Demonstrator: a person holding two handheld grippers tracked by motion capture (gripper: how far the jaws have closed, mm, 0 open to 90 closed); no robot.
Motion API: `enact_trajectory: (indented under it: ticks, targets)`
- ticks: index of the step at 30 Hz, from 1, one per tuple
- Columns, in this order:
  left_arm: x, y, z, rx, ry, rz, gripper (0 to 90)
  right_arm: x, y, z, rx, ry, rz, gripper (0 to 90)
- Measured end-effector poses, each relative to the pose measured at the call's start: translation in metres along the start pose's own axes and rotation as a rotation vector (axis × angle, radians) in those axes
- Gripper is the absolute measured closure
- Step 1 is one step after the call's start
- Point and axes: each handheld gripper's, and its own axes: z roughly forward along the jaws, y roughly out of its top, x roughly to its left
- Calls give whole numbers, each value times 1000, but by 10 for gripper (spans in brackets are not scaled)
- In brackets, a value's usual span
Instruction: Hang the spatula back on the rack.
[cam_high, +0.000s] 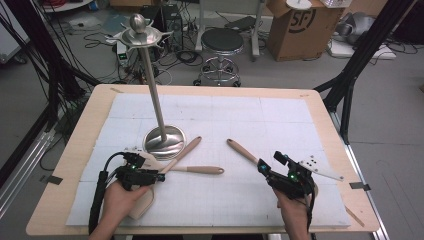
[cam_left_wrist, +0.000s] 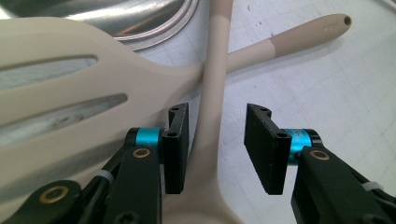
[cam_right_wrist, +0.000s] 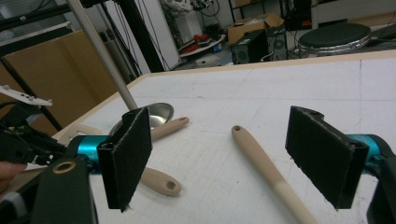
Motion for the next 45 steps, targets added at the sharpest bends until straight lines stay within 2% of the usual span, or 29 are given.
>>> enact_trajectory:
  ticks: [4, 7, 12, 13, 14, 15, 19, 22, 23, 25, 26, 28, 32, 33, 34, 35, 36, 37, 39, 40, 45]
  targets:
    - [-4, 5, 10, 28, 8, 14, 609, -2, 0, -2, -5, -6, 6, 221]
    - [-7, 7, 15, 32, 27, 29, 614, -3, 1, -4, -9, -8, 11, 221]
    - [-10, 7, 17, 30, 48, 29, 617, -3, 1, -5, -13, -8, 14, 221]
    - [-11, 7, 18, 31, 68, 38, 627, -3, 1, -5, -14, -8, 14, 222]
    - [-11, 7, 18, 31, 68, 38, 639, -3, 1, -5, -13, -8, 12, 221]
    - [-13, 6, 18, 26, 89, 48, 647, -2, 1, -5, -14, -8, 11, 221]
    - [-15, 5, 19, 22, 122, 59, 723, -1, 2, -4, -14, -6, 6, 221]
    - [-16, 5, 19, 18, 133, 66, 723, 0, 2, -3, -12, -4, 5, 222]
    - [-20, 4, 20, 17, 151, 84, 721, 0, 2, -2, -12, -2, 7, 222]
    - [-21, 4, 20, 14, 161, 92, 722, 0, 2, -2, -13, -2, 7, 222]
    - [-22, 3, 20, 18, 170, 111, 725, 0, 2, -2, -14, -3, 7, 221]
    - [-22, 3, 20, 13, 167, 108, 732, 0, 2, -3, -15, -3, 5, 222]
    - [-14, 2, 18, -3, 120, 90, 754, -1, 1, -3, -12, -8, 10, 222]
    - [-14, 2, 18, -3, 120, 90, 758, -1, 1, -2, -12, -8, 11, 222]
    - [-11, -1, 16, -39, 102, 87, 761, -1, 1, -2, -15, -9, 11, 222]
    - [-11, -1, 16, -39, 102, 87, 765, -1, 1, -2, -14, -7, 12, 222]
    - [-8, -5, 13, -81, 89, 78, 775, -1, 0, -2, -13, -8, 9, 222]
    - [-8, -5, 13, -81, 89, 78, 782, 0, 0, -2, -11, -8, 9, 222]
    - [-1, -8, 10, -109, 38, 37, 783, 0, -1, -1, -4, -13, 2, 221]
    - [1, -12, 8, -140, -10, 32, 783, 0, -2, 0, -5, -13, 3, 222]
    - [-2, -15, 3, -181, -34, 64, 784, -3, -3, 1, -1, -14, 11, 222]
